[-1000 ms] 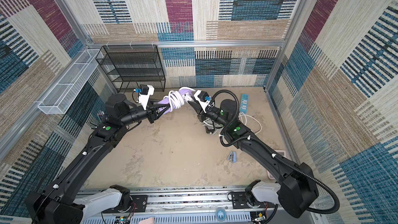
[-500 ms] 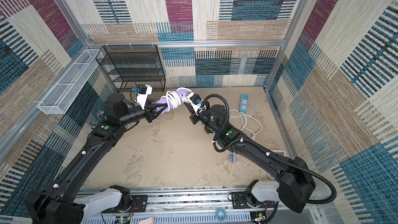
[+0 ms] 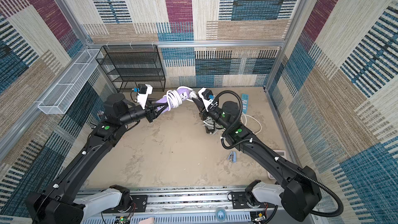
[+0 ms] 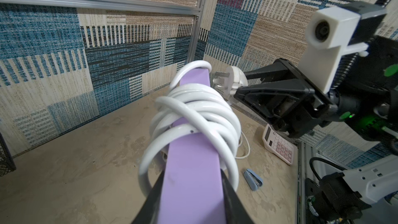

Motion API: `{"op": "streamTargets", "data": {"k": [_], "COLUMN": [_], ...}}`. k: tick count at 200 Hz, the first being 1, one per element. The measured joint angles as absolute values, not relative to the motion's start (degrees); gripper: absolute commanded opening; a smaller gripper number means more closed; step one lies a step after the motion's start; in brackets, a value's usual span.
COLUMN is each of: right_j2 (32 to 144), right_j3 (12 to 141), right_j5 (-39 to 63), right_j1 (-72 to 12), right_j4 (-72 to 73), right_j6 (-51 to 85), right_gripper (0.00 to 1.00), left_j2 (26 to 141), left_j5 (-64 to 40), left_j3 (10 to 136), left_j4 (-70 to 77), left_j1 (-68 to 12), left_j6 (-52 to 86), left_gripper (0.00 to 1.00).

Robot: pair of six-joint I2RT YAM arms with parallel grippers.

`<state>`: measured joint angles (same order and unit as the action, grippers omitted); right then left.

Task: Unwrap the cord wrapped around the power strip
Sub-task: Remove the plug from the power strip.

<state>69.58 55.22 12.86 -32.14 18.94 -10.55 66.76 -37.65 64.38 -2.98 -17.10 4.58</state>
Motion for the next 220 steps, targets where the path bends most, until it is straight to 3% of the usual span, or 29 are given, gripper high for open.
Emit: {"op": "streamTargets", "data": {"k": [115, 220], "right_j2": [63.79, 72.77], "right_j3": [49.36, 51.68], "right_j5": [22.02, 25.47], "right_j1": [-33.04, -37.43], "right_j4": [18.76, 14.70], "right_j6": [-8.64, -14.85], "right_gripper": [0.04, 0.09], "left_j2": [67.20, 68.58], "left_j5": [-42.13, -42.30], "left_j3": [63.94, 66.32], "left_j4": [-2.44, -5.15], "left_j1": [-15.84, -14.59], "left_j6": [4.84, 5.41], "left_gripper": [0.00, 0.00]}}
